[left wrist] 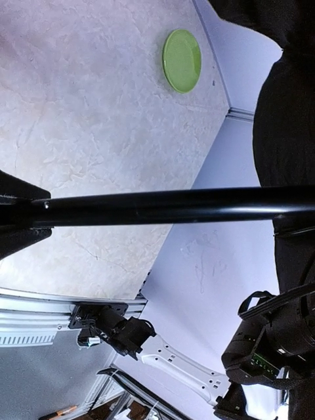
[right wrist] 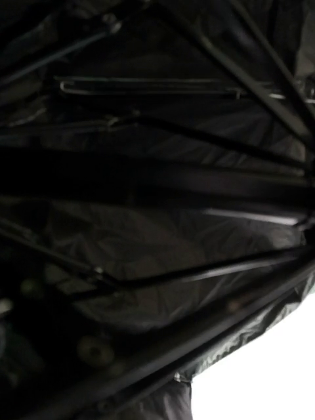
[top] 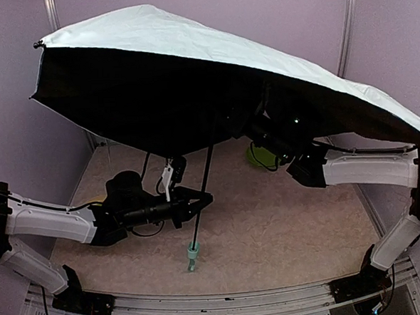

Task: Put away the umbrella

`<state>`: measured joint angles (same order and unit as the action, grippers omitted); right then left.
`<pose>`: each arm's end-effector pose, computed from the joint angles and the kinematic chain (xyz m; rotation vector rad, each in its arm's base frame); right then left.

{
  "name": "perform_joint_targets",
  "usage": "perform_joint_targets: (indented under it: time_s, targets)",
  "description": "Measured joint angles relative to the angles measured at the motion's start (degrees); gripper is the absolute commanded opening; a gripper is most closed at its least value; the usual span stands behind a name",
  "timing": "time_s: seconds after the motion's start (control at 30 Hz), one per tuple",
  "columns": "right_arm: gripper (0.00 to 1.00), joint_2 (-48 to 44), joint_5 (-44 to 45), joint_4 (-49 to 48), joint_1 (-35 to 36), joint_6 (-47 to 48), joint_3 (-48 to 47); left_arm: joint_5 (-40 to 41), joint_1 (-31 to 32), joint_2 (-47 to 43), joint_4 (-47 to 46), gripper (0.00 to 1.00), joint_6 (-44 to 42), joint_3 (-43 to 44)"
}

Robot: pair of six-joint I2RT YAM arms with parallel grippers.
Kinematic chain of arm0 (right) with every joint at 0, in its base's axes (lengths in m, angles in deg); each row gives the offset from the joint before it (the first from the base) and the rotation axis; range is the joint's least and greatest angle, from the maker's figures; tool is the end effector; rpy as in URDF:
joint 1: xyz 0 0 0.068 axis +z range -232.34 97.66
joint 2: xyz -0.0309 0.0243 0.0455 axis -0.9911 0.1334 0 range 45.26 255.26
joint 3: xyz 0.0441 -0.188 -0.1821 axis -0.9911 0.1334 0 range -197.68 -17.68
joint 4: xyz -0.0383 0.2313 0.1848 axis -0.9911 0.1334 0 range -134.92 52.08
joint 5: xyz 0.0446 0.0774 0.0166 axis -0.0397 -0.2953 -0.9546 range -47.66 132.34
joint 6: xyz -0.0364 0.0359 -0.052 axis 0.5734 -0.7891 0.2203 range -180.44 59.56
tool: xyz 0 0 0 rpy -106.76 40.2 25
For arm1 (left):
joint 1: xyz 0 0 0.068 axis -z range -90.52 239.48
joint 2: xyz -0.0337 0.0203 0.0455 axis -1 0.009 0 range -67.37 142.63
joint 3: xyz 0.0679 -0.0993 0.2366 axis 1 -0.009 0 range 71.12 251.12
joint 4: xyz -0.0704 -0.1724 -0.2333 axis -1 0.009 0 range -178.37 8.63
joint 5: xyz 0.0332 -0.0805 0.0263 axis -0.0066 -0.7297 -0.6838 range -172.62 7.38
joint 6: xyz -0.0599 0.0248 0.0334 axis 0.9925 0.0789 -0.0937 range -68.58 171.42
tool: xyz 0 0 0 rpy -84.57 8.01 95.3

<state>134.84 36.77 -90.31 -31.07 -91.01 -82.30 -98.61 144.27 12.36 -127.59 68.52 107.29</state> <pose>0.2625 0.3367 0.3512 -0.3280 1.2820 1.2931 0.1902 -0.2984 0.2034 0.7888 1.5987 -1.1629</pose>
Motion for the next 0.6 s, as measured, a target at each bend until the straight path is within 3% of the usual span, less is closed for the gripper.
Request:
perform_joint_targets:
  time_s: [0.33,0.5,0.6]
  targets:
    - [0.17,0.81,1.18,0.74,1.4,0.68,-0.17,0.42,-0.11,1.07,-1.6,0.0,-0.66,0.0]
    - [0.15,3.17,-4.0,7.61,5.99,1.38,3.61,4.92,-2.14,1.53,-11.87,0.0,0.68,2.47]
    - [0.13,3.45,-4.2,7.65,6.23,1.99,5.38,5.29,-2.21,1.81,-11.28,0.0,0.37,1.75]
